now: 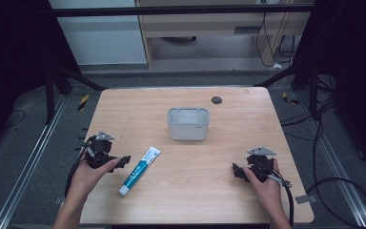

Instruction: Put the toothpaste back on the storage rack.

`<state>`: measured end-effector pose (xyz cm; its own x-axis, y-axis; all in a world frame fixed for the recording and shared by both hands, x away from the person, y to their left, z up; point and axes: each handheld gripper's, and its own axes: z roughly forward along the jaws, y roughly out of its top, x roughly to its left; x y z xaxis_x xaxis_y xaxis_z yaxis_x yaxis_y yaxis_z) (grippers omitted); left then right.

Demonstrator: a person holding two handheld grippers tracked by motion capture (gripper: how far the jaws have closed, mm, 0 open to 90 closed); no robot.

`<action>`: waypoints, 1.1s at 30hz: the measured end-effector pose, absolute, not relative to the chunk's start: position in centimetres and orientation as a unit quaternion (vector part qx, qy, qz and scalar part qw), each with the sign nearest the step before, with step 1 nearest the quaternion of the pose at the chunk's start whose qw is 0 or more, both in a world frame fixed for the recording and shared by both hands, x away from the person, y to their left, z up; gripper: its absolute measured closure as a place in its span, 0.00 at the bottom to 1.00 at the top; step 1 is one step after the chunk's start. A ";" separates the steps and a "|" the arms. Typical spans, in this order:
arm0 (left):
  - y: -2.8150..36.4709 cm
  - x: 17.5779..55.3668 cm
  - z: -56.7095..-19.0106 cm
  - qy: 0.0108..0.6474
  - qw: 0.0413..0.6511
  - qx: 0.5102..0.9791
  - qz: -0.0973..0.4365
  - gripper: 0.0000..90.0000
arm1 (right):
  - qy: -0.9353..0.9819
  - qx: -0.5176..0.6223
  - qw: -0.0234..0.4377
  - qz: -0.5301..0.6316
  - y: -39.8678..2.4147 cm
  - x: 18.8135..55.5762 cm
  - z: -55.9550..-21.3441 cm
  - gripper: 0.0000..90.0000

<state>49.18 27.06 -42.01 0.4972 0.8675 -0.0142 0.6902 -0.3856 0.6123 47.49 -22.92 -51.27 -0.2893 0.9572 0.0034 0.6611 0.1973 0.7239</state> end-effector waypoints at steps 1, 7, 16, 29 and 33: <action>26.8 49.2 -41.9 0.477 0.281 0.819 0.151 0.09 | 0.738 0.548 0.233 0.317 -22.9 47.5 -51.3 0.00; 25.4 49.2 -41.3 0.460 0.231 0.842 0.162 0.10 | 0.740 0.546 0.234 0.316 -23.0 47.5 -51.3 0.00; 23.6 49.9 -41.5 0.423 0.175 0.876 0.150 0.10 | 0.740 0.546 0.234 0.316 -23.0 47.5 -51.3 0.00; 22.2 50.9 -42.2 0.406 0.147 0.893 0.123 0.13 | 0.740 0.546 0.233 0.317 -23.0 47.5 -51.3 0.00; 21.5 51.3 -42.1 0.402 0.143 0.896 0.120 0.13 | 0.740 0.546 0.234 0.316 -23.0 47.5 -51.3 0.00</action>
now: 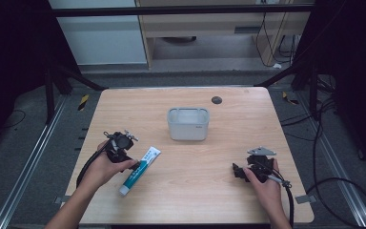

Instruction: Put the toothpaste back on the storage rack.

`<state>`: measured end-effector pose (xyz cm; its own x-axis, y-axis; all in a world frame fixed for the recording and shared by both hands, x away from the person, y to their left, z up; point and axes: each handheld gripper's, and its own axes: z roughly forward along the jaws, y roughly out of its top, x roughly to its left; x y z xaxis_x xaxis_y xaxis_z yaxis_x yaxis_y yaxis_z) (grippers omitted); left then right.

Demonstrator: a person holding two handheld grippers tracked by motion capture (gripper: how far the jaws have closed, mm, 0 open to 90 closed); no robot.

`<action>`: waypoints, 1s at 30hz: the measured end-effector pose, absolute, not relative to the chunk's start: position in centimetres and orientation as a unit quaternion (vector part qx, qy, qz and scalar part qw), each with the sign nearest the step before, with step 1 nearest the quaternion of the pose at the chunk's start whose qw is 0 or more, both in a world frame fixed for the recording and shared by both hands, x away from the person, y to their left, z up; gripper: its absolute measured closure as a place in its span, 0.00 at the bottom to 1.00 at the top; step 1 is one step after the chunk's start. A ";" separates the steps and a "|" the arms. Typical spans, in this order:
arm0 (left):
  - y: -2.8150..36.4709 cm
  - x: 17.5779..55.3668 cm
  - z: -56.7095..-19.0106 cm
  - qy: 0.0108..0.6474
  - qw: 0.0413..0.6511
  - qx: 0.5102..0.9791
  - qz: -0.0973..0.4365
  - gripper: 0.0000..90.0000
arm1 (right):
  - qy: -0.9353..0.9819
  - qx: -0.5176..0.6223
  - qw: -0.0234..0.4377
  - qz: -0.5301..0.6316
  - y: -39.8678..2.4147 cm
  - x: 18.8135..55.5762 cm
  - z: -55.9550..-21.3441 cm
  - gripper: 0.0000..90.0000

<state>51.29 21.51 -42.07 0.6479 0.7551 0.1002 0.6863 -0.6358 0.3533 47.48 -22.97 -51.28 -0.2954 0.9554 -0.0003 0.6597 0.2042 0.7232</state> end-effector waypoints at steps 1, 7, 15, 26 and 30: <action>21.1 51.6 -42.1 0.399 0.136 0.899 0.119 0.14 | 0.740 0.546 0.234 0.316 -23.0 47.5 -51.3 0.00; 20.0 52.1 -42.4 0.395 0.135 0.904 0.095 0.19 | 0.740 0.546 0.234 0.316 -23.0 47.5 -51.3 0.00; 18.5 52.8 -43.2 0.401 0.119 0.906 0.069 0.34 | 0.740 0.546 0.234 0.316 -23.0 47.5 -51.3 0.00; 17.8 54.0 -44.7 0.420 0.096 0.901 0.051 0.48 | 0.740 0.546 0.233 0.317 -23.0 47.5 -51.3 0.00; 17.8 54.0 -45.1 0.425 0.098 0.899 0.047 0.51 | 0.740 0.546 0.234 0.317 -23.0 47.5 -51.3 0.00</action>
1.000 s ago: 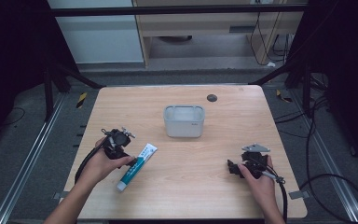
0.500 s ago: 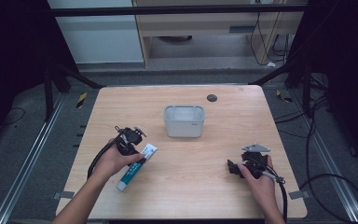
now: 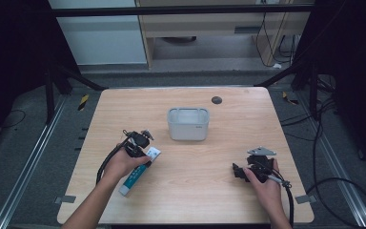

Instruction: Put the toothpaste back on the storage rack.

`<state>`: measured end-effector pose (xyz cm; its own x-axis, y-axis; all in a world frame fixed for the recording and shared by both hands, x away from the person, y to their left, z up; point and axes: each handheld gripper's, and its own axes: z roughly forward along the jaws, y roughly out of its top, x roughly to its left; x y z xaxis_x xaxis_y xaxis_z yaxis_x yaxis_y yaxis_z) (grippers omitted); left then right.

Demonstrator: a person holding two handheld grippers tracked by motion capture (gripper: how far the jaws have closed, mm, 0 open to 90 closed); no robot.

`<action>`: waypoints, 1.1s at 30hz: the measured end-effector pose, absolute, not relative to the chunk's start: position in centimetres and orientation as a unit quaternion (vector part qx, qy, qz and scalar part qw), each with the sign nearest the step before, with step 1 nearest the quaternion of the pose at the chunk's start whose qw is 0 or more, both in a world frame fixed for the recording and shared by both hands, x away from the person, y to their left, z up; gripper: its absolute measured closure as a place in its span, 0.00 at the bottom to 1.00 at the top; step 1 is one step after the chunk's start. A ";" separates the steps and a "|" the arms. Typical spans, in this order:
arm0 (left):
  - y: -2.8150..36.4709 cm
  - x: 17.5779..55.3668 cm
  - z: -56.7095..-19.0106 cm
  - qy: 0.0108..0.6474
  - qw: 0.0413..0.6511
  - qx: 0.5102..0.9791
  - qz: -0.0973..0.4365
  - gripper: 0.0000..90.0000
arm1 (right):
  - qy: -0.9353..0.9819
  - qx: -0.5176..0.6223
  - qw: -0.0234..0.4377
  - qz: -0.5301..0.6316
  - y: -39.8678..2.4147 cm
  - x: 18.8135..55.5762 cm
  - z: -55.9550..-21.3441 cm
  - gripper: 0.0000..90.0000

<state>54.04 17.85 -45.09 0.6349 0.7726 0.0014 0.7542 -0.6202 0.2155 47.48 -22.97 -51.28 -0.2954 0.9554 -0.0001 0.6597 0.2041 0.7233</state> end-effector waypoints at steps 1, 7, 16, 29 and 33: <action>17.8 54.0 -45.3 0.427 0.099 0.897 0.049 0.51 | 0.740 0.546 0.234 0.317 -23.0 47.5 -51.3 0.00; 18.0 54.1 -45.8 0.436 0.102 0.893 0.043 0.54 | 0.740 0.546 0.234 0.316 -23.0 47.5 -51.3 0.00; 17.8 54.1 -45.9 0.439 0.103 0.891 0.045 0.58 | 0.740 0.546 0.234 0.317 -23.0 47.5 -51.3 0.00; 17.6 54.0 -46.1 0.440 0.103 0.890 0.054 0.62 | 0.740 0.546 0.234 0.316 -23.0 47.5 -51.3 0.00; 17.5 53.8 -46.1 0.436 0.107 0.892 0.059 0.66 | 0.740 0.546 0.234 0.316 -23.0 47.5 -51.3 0.00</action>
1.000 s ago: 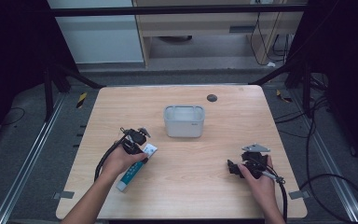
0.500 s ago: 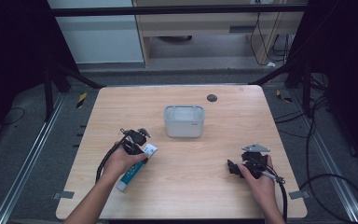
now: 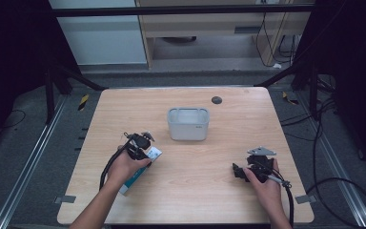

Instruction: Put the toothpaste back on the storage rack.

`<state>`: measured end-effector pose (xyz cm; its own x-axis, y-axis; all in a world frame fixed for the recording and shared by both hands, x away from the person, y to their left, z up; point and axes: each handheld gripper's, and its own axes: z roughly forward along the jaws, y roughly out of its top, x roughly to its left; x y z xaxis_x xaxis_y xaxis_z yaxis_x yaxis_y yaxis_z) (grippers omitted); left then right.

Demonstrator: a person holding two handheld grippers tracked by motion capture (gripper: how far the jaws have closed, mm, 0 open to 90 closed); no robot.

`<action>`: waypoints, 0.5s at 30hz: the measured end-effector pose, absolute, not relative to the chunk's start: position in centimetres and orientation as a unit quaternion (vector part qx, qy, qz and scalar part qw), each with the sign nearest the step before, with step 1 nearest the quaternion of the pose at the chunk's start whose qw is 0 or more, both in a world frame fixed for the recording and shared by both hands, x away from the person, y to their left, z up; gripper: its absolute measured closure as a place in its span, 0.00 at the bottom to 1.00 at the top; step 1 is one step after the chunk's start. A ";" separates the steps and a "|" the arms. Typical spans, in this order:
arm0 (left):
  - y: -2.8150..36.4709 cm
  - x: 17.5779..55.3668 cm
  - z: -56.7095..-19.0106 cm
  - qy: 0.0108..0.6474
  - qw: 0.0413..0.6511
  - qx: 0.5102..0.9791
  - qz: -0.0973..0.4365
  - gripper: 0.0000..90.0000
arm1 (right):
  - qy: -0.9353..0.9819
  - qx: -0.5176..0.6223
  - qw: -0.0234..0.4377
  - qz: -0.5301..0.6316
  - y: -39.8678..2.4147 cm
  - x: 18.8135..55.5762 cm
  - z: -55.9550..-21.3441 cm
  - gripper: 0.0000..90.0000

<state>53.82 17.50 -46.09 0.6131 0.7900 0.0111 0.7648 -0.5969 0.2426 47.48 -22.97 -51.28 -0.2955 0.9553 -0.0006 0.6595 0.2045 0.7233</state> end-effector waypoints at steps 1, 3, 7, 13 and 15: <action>17.5 53.8 -46.1 0.436 0.107 0.892 0.059 0.67 | 0.740 0.546 0.234 0.316 -23.0 47.5 -51.3 0.00; 17.4 53.7 -46.0 0.433 0.106 0.893 0.061 0.68 | 0.740 0.546 0.234 0.316 -23.0 47.5 -51.3 0.00; 17.3 53.4 -46.0 0.425 0.108 0.896 0.072 0.73 | 0.740 0.546 0.234 0.316 -23.0 47.5 -51.3 0.00; 17.0 52.9 -45.7 0.406 0.110 0.902 0.092 0.85 | 0.740 0.545 0.233 0.317 -23.0 47.5 -51.3 0.00; 17.1 52.7 -45.6 0.403 0.115 0.903 0.095 0.86 | 0.741 0.544 0.233 0.317 -23.0 47.5 -51.3 0.00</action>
